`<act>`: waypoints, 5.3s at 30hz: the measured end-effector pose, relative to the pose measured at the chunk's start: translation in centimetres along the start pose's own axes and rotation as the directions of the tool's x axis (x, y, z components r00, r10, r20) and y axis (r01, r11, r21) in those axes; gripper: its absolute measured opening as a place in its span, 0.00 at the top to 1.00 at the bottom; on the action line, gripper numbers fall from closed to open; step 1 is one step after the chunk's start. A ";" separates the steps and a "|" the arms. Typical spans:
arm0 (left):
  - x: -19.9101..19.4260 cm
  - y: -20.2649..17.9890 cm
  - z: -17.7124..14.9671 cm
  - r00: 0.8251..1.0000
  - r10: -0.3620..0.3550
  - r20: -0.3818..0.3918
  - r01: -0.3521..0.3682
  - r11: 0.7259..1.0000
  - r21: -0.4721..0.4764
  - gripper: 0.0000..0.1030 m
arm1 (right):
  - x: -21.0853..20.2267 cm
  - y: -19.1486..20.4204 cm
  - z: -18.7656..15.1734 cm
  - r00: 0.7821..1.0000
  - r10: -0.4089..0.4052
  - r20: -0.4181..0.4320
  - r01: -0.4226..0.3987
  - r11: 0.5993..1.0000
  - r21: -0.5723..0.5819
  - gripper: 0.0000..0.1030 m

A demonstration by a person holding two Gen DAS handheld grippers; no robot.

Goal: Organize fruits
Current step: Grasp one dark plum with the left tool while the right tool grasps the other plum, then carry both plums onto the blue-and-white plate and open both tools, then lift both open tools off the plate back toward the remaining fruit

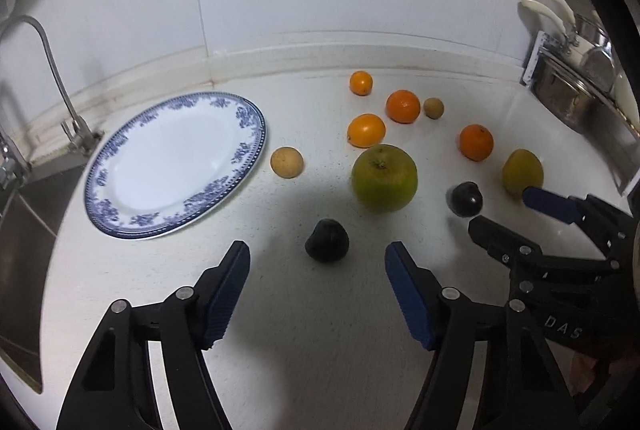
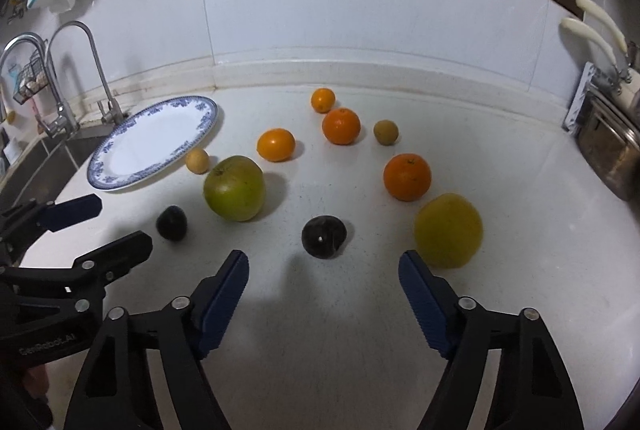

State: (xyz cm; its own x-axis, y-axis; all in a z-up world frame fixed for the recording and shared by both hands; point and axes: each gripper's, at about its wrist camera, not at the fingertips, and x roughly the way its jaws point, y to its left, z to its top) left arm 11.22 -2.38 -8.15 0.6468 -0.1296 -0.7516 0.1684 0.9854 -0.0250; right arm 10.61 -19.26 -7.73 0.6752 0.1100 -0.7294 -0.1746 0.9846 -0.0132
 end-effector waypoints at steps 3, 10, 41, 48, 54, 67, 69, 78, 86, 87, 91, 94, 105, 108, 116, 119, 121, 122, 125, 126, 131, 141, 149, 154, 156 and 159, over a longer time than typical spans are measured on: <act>1.1 -0.1 0.3 1.000 -0.005 -0.022 0.005 1.000 -0.004 0.40 | 1.1 -0.2 0.3 1.000 0.012 -0.016 -0.012 1.000 0.002 0.32; 2.9 -0.1 0.6 0.997 -0.037 -0.069 0.036 0.999 -0.022 0.54 | 2.7 -0.6 1.0 0.999 0.028 -0.033 -0.028 1.000 0.013 0.41; -1.2 1.4 0.8 0.994 -0.110 0.018 0.110 0.994 -0.015 0.74 | -0.6 2.0 1.3 0.997 0.077 0.006 -0.077 0.997 -0.004 0.69; -4.7 3.1 0.7 0.992 -0.085 0.091 0.086 0.996 -0.008 0.74 | -3.5 4.5 2.0 0.991 0.118 0.064 -0.115 0.992 -0.049 0.69; -6.9 5.4 0.6 0.988 -0.042 0.146 0.045 0.999 -0.017 0.74 | -4.8 7.2 2.9 0.981 0.169 0.094 -0.160 0.982 -0.098 0.69; -8.0 10.5 0.8 0.972 0.065 0.226 -0.064 0.998 -0.012 0.74 | -3.8 12.4 6.6 0.957 0.260 0.129 -0.238 0.957 -0.164 0.69; -7.5 11.5 1.2 0.972 0.077 0.223 -0.074 0.997 -0.022 0.74 | -3.2 13.0 7.3 0.956 0.264 0.129 -0.242 0.957 -0.161 0.69; -4.0 15.4 3.0 0.983 0.074 0.166 -0.062 0.995 -0.076 0.74 | 1.6 16.1 8.9 0.958 0.275 0.081 -0.259 0.951 -0.170 0.69; 0.8 17.1 4.0 0.994 0.084 0.066 -0.080 0.995 -0.062 0.74 | 6.8 17.2 9.9 0.962 0.271 -0.014 -0.270 0.951 -0.147 0.69; 1.3 17.3 4.0 0.996 0.077 0.052 -0.073 0.995 -0.068 0.74 | 7.3 17.3 10.0 0.963 0.269 -0.030 -0.270 0.952 -0.147 0.69; 3.1 17.7 4.0 0.996 0.087 0.014 -0.086 0.994 -0.064 0.74 | 9.0 17.5 10.0 0.964 0.256 -0.068 -0.264 0.951 -0.162 0.69; 3.8 17.8 3.9 0.997 0.082 -0.008 -0.083 0.994 -0.070 0.74 | 9.6 17.6 10.0 0.960 0.264 -0.088 -0.275 0.948 -0.157 0.69; 3.1 18.1 4.3 0.992 0.121 -0.022 -0.122 0.988 -0.094 0.52 | 9.9 17.8 10.3 0.962 0.261 -0.086 -0.272 0.945 -0.181 0.59; 1.7 18.1 4.4 0.994 0.110 -0.004 -0.110 0.988 -0.107 0.52 | 8.8 17.6 10.4 0.967 0.247 -0.061 -0.254 0.947 -0.198 0.59; -2.4 16.2 4.6 0.991 0.122 0.052 -0.116 0.988 -0.105 0.47 | 4.3 15.9 10.4 0.974 0.227 0.018 -0.220 0.957 -0.190 0.59; -3.8 15.2 4.3 0.991 0.108 0.073 -0.100 0.989 -0.110 0.44 | 2.4 14.9 10.2 0.976 0.212 0.047 -0.200 0.964 -0.177 0.54; -4.9 14.4 4.1 0.989 0.101 0.107 -0.090 0.990 -0.106 0.42 | 1.3 14.2 10.0 0.979 0.195 0.066 -0.181 0.968 -0.171 0.50; -5.4 13.9 4.0 0.988 0.099 0.116 -0.087 0.991 -0.106 0.40 | 0.7 13.9 9.8 0.980 0.182 0.075 -0.168 0.972 -0.166 0.49; -6.9 12.8 3.7 0.983 0.100 0.154 -0.085 0.991 -0.103 0.36 | -1.1 12.7 9.3 0.983 0.158 0.099 -0.142 0.979 -0.147 0.49; -7.5 12.4 3.6 0.981 0.103 0.163 -0.087 0.991 -0.104 0.35 | -1.6 12.5 9.2 0.983 0.153 0.104 -0.138 0.980 -0.141 0.47; -9.6 10.4 3.6 0.977 0.075 0.201 -0.058 0.994 -0.090 0.28 | -4.4 10.7 8.7 0.983 0.127 0.134 -0.113 0.987 -0.112 0.43; -12.4 6.0 3.8 0.967 0.023 0.253 -0.015 0.999 -0.034 0.11 | -9.4 7.1 7.2 0.975 0.051 0.214 -0.042 0.998 -0.048 0.28; -12.9 3.0 4.0 0.962 -0.030 0.273 0.024 0.999 0.026 0.02 | -11.5 4.0 5.9 0.973 -0.045 0.226 0.043 0.999 0.011 0.25; -12.1 1.5 4.0 0.960 -0.056 0.275 0.045 0.998 0.047 0.00 | -12.0 2.1 4.9 0.970 -0.096 0.224 0.088 0.995 0.047 0.22; -11.3 0.9 4.0 0.964 -0.064 0.259 0.052 0.997 0.055 0.00 | -11.9 1.4 4.5 0.969 -0.115 0.219 0.105 0.993 0.060 0.22; -10.0 -0.1 3.9 0.971 -0.067 0.230 0.053 0.996 0.066 0.00 | -11.6 0.1 4.0 0.971 -0.137 0.195 0.122 0.989 0.086 0.22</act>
State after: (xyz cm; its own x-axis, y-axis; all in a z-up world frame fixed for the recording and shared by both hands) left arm 7.62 -1.57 1.94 0.7878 -0.2172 -0.5763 0.2512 0.9677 -0.0213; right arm 5.68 -19.85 3.47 0.8196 -0.0010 -0.5730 -0.0285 0.9987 -0.0426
